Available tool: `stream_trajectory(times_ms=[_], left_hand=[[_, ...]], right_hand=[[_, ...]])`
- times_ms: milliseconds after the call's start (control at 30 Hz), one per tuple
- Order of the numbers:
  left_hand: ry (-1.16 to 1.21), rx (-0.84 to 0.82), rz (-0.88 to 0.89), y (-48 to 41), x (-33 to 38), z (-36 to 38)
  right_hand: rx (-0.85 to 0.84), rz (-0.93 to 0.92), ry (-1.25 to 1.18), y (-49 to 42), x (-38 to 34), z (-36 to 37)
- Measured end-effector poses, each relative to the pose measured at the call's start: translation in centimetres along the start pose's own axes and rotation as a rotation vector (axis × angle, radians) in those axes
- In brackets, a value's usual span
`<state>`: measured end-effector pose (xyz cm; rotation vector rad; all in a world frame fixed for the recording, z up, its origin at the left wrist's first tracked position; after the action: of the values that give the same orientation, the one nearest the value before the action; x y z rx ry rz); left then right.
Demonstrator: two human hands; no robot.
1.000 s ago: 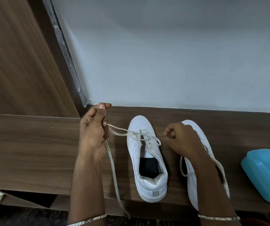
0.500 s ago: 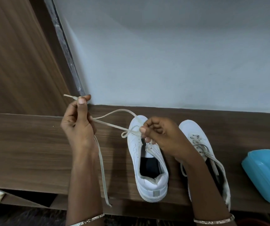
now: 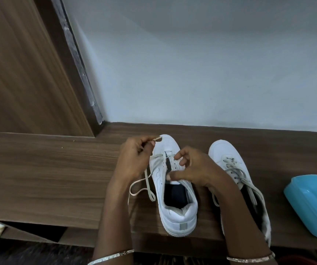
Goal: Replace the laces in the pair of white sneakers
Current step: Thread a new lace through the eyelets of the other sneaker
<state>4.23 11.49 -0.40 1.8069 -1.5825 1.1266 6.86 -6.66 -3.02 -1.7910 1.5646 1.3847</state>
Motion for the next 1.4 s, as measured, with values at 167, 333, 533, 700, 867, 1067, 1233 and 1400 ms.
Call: stream_trajectory(times_ms=[167, 333, 533, 700, 867, 1067, 1233, 1400], left_hand=[[-0.168, -0.079, 0.054, 0.0, 0.2, 2.7], [-0.335, -0.013, 0.096, -0.1, 0.1, 3.3], [-0.283, 0.015, 0.067, -0.1, -0.1, 4.2], [-0.239, -0.092, 0.037, -0.2, -1.0, 5.3], [-0.215, -0.081, 0.029, -0.2, -1.4, 5.3], [-0.185, -0.061, 0.027, -0.3, -1.7, 5.6], [-0.237, -0.023, 0.017, -0.3, -1.7, 6.1], [-0.22, -0.022, -0.018, -0.1, -1.9, 6.0]], right_hand=[[0.137, -0.094, 0.281, 0.6, -1.5, 0.7], [0.34, -0.133, 0.265, 0.8, -2.0, -0.6], [0.274, 0.014, -0.277, 0.0, 1.6, -2.5], [0.206, 0.098, -0.53, -0.7, 3.3, -2.1], [0.161, 0.123, -0.605, -0.6, 3.4, -1.8], [0.155, 0.114, -0.602, -0.9, 3.6, -1.7], [0.144, 0.099, -0.6, -1.0, 3.6, -1.8], [0.117, 0.18, -0.812, -0.7, 3.7, -1.1]])
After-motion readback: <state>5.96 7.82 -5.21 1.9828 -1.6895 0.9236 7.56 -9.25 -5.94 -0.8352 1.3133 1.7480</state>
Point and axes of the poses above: each hand's wrist, its own y-axis away from the middle knuckle, its own z-axis out of the palm, x = y × z, the point moved 6 cm from there along -y, towards the middle knuckle, and after that the axes turned 11 degrees about -y, right-handed, at the moved point
